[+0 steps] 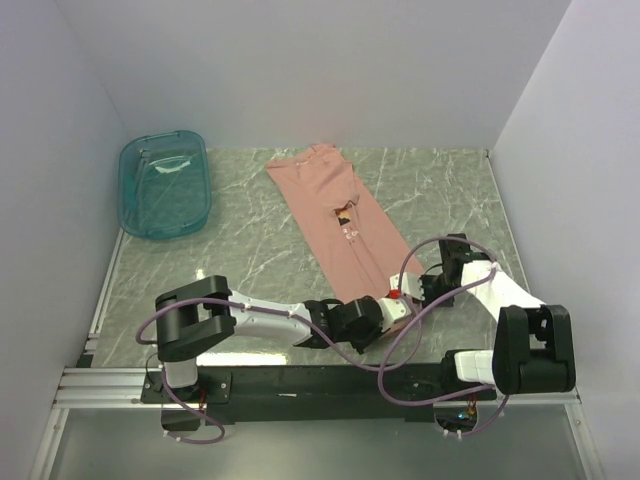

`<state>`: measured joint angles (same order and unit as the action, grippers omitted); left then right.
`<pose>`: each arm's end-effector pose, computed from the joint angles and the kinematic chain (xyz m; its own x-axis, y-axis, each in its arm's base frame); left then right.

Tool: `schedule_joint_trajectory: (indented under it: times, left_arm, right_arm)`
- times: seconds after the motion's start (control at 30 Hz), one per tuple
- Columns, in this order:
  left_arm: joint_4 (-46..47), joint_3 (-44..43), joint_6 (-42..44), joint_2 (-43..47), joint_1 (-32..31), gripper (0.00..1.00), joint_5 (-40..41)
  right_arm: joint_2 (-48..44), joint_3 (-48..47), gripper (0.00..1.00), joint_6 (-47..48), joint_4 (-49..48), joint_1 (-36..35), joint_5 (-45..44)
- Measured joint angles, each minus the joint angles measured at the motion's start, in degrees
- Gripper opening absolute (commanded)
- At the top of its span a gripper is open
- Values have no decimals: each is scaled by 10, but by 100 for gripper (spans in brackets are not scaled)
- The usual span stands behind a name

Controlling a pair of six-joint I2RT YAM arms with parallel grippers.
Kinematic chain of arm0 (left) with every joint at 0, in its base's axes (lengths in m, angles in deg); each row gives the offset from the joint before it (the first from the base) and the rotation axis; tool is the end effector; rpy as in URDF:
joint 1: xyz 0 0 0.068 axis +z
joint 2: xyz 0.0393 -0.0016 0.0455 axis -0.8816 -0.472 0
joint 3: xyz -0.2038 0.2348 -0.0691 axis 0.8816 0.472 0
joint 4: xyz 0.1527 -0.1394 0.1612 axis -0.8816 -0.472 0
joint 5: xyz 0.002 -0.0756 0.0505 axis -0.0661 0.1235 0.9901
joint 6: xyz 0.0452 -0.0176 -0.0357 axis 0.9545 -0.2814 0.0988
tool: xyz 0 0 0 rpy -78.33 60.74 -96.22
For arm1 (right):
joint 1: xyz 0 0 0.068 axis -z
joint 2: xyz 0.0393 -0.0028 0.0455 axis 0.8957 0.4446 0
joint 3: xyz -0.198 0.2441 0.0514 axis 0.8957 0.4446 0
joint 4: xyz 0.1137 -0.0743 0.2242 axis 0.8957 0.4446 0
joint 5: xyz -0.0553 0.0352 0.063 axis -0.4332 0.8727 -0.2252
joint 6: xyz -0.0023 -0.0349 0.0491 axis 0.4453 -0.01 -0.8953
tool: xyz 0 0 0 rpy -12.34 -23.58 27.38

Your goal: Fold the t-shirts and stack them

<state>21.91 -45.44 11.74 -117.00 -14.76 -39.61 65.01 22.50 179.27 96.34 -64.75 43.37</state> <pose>0.0966 -0.3873 0.2025 -0.3372 0.5745 -0.7458 0.9031 0.4212 -0.0839 0.1842 0.0192 0.1915 0.1348 -0.9345 -0.3293 -0.9806 -0.0780 -0.1800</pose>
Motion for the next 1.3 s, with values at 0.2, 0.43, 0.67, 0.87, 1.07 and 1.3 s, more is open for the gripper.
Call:
schedule_joint_trajectory:
  times: [0.2,0.43,0.67,0.87,1.07,1.3]
  left_arm:
    - [12,14,-2,10,1,0,-42]
    - [29,53,-13,49,46,0,-94]
    - [48,58,-14,87,171,0,-149]
    - [48,51,3,87,312,0,-215]
    - [40,-42,12,10,437,1,-273]
    - [-7,-138,34,-74,482,1,-304]
  right_arm:
    - [-25,1,0,4,83,-3,5]
    - [-43,-46,0,-34,151,-21,44]
    - [46,-197,0,-142,137,-73,70]
    - [203,-379,0,-251,113,-108,75]
    - [361,-564,0,-362,76,-128,66]
    - [462,-677,0,-445,68,-129,49]
